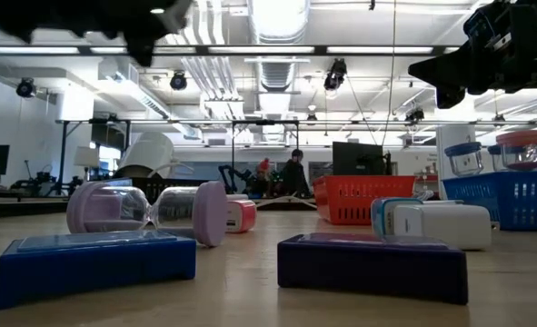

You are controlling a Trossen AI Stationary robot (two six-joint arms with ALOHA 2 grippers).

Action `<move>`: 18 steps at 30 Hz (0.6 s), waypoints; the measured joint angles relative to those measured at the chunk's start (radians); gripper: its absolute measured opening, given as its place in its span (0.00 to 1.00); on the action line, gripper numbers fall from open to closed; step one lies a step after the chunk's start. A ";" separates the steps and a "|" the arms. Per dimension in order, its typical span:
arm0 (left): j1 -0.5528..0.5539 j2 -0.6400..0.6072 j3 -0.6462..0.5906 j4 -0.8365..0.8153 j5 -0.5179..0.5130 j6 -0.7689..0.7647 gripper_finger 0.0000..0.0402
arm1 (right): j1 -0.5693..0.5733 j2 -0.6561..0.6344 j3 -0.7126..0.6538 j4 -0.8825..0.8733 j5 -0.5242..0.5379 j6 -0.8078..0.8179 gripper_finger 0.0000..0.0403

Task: Pick & Place Office items
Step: Put the white digital clock into the red bin

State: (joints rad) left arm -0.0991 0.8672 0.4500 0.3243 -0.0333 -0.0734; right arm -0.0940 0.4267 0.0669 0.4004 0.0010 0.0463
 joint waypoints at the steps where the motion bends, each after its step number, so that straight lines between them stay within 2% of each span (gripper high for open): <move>1: 0.001 -0.058 -0.049 0.027 -0.011 -0.014 0.38 | 0.000 0.000 0.000 0.001 0.000 0.000 0.02; 5: 0.001 -0.260 -0.189 0.052 -0.053 -0.046 0.38 | 0.000 0.000 0.000 0.002 0.001 0.001 0.02; 9: 0.001 -0.408 -0.267 0.049 -0.069 -0.054 0.38 | 0.000 0.000 0.000 0.002 0.001 0.002 0.02; 13: 0.001 -0.498 -0.295 0.027 -0.069 -0.055 0.38 | 0.000 0.000 0.000 0.002 0.001 0.002 0.02; 18: 0.001 -0.541 -0.308 -0.001 -0.069 -0.054 0.38 | 0.000 0.000 0.000 0.002 0.001 0.002 0.02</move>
State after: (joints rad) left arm -0.0982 0.3267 0.1417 0.3235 -0.1026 -0.1278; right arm -0.0940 0.4267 0.0669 0.4021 0.0021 0.0486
